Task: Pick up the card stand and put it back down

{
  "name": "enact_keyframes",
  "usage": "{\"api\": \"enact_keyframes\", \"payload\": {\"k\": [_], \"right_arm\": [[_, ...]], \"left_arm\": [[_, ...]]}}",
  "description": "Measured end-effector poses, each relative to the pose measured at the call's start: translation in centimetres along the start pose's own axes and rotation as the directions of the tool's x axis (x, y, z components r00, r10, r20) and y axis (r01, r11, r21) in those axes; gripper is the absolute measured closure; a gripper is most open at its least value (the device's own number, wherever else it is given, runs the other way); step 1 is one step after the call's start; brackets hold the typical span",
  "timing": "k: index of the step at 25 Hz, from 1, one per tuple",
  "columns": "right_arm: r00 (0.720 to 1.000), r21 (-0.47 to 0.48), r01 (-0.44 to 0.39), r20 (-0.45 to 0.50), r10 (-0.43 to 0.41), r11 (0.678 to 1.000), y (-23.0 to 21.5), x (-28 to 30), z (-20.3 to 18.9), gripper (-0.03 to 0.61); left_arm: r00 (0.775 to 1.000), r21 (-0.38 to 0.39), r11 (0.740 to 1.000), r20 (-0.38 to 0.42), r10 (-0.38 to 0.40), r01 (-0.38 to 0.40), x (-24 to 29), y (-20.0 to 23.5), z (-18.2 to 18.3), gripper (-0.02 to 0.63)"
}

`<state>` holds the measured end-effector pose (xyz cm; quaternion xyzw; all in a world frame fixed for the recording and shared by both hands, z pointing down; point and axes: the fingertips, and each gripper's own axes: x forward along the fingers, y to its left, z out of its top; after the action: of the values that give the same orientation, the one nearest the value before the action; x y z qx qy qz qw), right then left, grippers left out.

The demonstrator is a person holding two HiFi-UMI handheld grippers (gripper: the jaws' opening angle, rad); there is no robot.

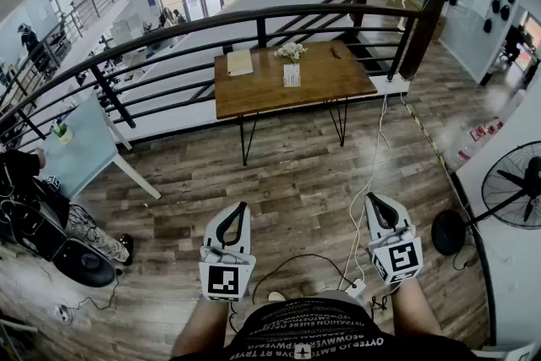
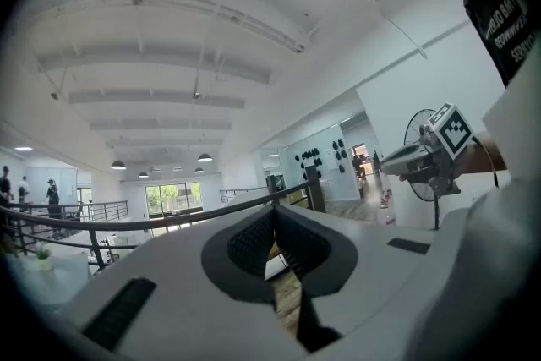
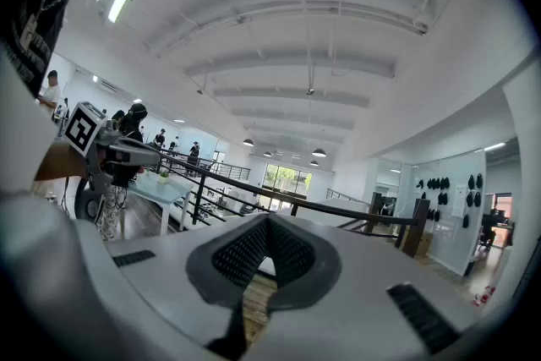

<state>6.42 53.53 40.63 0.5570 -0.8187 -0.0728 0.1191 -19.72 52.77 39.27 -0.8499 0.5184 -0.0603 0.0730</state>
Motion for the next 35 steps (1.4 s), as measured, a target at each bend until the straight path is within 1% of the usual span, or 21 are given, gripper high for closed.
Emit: {"api": "enact_keyframes", "payload": {"k": [4, 7, 9, 10, 11, 12, 13, 14, 15, 16, 18, 19, 20, 23, 26, 29, 32, 35], "right_arm": [[1.0, 0.004, 0.009, -0.011, -0.009, 1.0, 1.8, 0.5, 0.3, 0.575], [1.0, 0.008, 0.016, -0.022, -0.016, 1.0, 2.3, 0.6, 0.2, 0.575], [0.999, 0.012, 0.027, -0.027, -0.026, 1.0, 2.3, 0.3, 0.0, 0.575], [0.999, 0.014, 0.034, -0.028, -0.034, 0.999, 2.1, 0.2, 0.0, 0.575], [0.999, 0.018, 0.042, -0.026, -0.041, 0.999, 2.0, 0.0, -0.1, 0.575], [0.999, 0.023, 0.048, -0.022, -0.047, 0.999, 1.8, -0.1, -0.1, 0.575], [0.999, 0.029, 0.053, -0.015, -0.052, 0.998, 1.5, -0.2, 0.0, 0.575], [0.998, 0.035, 0.057, -0.008, -0.056, 0.998, 1.3, -0.3, 0.0, 0.575], [0.998, 0.038, 0.06, -0.002, -0.06, 0.997, 1.0, -0.2, 0.0, 0.575], [0.998, 0.041, 0.061, 0.003, -0.061, 0.997, 0.6, 0.0, -0.1, 0.575], [0.998, 0.047, 0.059, 0.011, -0.06, 0.997, -0.1, 0.3, -0.5, 0.575], [0.998, 0.053, 0.057, 0.011, -0.058, 0.997, -0.5, 0.5, -0.9, 0.575], [0.998, 0.06, 0.055, 0.007, -0.056, 0.997, -1.0, 0.8, -1.4, 0.575], [0.999, 0.088, 0.054, -0.008, -0.054, 0.995, -2.6, 1.5, -2.9, 0.575], [0.999, 0.119, 0.045, -0.008, -0.045, 0.992, -4.2, 2.9, -3.7, 0.575], [1.0, 0.108, 0.021, -0.007, -0.02, 0.994, -5.6, 5.2, -3.9, 0.575], [1.0, 0.102, -0.001, -0.024, 0.004, 0.995, -7.2, 7.4, -4.4, 0.575], [1.0, 0.103, -0.028, 0.001, 0.028, 0.994, -8.8, 9.1, -4.7, 0.575]], "left_arm": [[1.0, -0.008, 1.0, 0.002, -0.019, 0.019, -0.6, 1.3, -0.4, 0.588], [1.0, -0.019, 0.999, -0.012, -0.028, 0.028, -0.7, 1.8, -1.3, 0.588], [1.0, -0.032, 0.999, -0.023, -0.017, 0.017, -0.5, 2.1, -1.9, 0.588], [1.0, -0.026, 1.0, -0.027, 0.0, 0.0, -0.5, 2.3, -2.2, 0.588], [0.999, 0.005, 1.0, -0.026, 0.025, -0.025, -0.4, 2.5, -2.3, 0.588], [0.998, 0.066, 0.996, -0.018, 0.054, -0.052, -0.4, 2.6, -2.4, 0.588], [0.997, 0.142, 0.987, -0.003, 0.078, -0.077, -0.4, 2.6, -2.5, 0.589], [0.996, 0.202, 0.975, 0.016, 0.093, -0.094, -0.3, 2.6, -2.5, 0.588], [0.995, 0.218, 0.971, 0.033, 0.093, -0.098, 0.0, 2.4, -2.5, 0.589], [0.996, 0.186, 0.979, 0.037, 0.079, -0.084, 0.5, 2.2, -2.7, 0.589], [0.999, 0.055, 0.998, 0.01, 0.031, -0.032, 1.5, 1.8, -3.5, 0.588], [1.0, 0.013, 1.0, -0.007, 0.011, -0.011, 2.1, 1.5, -3.9, 0.588], [1.0, -0.006, 1.0, -0.02, -0.001, 0.001, 2.7, 1.2, -4.2, 0.588], [0.999, -0.021, 1.0, -0.043, -0.012, 0.011, 4.4, 0.7, -4.4, 0.588], [0.999, -0.038, 0.999, -0.039, -0.016, 0.014, 6.5, 0.7, -4.2, 0.588], [0.999, -0.024, 1.0, -0.041, 0.008, -0.009, 9.1, 1.3, -4.0, 0.588], [0.998, -0.04, 0.999, -0.044, 0.033, -0.035, 11.6, 1.5, -3.9, 0.588], [0.998, -0.038, 0.998, -0.057, 0.042, -0.044, 13.8, 1.0, -4.0, 0.588]]}}
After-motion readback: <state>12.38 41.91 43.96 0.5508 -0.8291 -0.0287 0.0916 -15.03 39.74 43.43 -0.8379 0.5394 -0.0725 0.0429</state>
